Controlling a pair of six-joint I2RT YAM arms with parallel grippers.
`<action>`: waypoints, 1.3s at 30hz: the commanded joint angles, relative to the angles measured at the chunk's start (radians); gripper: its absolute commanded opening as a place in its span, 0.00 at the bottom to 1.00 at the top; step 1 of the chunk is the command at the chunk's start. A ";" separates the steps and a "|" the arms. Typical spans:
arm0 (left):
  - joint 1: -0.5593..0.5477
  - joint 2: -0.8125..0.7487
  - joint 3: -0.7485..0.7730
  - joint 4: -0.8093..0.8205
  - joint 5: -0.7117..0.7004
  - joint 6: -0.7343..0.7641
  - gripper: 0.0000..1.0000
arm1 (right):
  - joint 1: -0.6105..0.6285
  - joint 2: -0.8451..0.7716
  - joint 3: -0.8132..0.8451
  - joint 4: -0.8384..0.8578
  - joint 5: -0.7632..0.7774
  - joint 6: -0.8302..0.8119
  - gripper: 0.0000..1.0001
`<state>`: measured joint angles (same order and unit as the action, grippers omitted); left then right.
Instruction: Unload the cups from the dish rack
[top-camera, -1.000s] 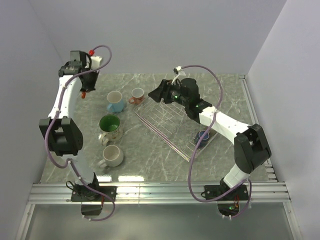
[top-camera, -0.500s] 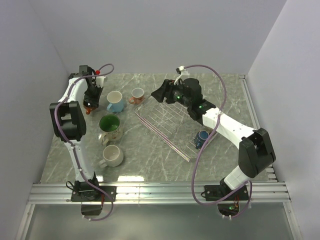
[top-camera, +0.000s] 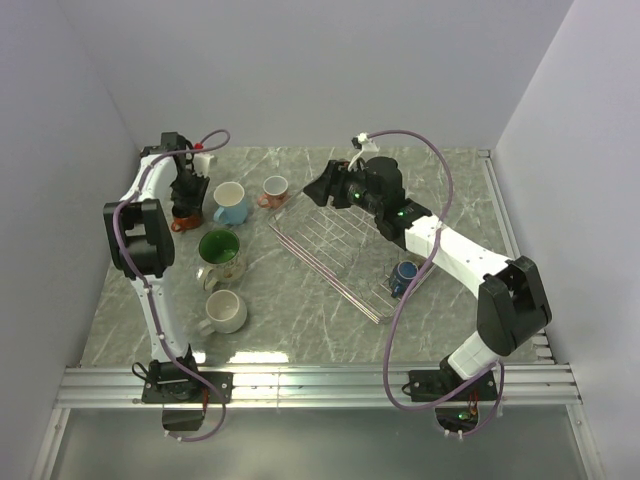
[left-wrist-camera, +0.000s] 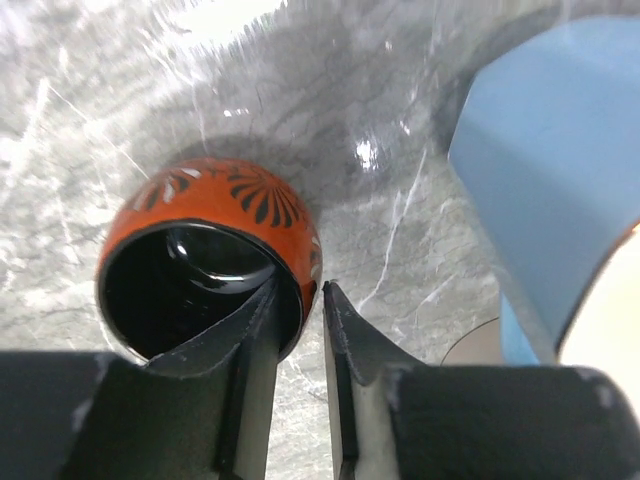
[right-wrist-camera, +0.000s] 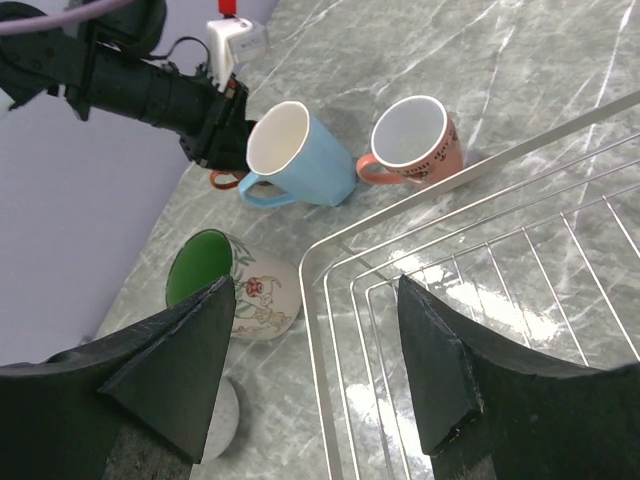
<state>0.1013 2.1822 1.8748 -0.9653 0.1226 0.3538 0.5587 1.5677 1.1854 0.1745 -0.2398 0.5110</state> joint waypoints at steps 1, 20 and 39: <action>0.000 0.005 0.073 -0.010 0.029 0.011 0.29 | 0.004 -0.052 0.005 0.010 0.022 -0.023 0.73; 0.000 -0.219 0.060 0.043 -0.015 -0.036 0.99 | -0.032 -0.175 0.131 -1.022 0.676 -0.071 0.82; -0.069 -0.377 -0.013 0.070 0.103 -0.039 0.99 | -0.100 -0.206 -0.093 -1.130 0.468 -0.016 0.82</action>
<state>0.0296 1.8744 1.8603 -0.9176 0.1902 0.3019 0.4637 1.3735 1.1194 -0.9592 0.2386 0.4854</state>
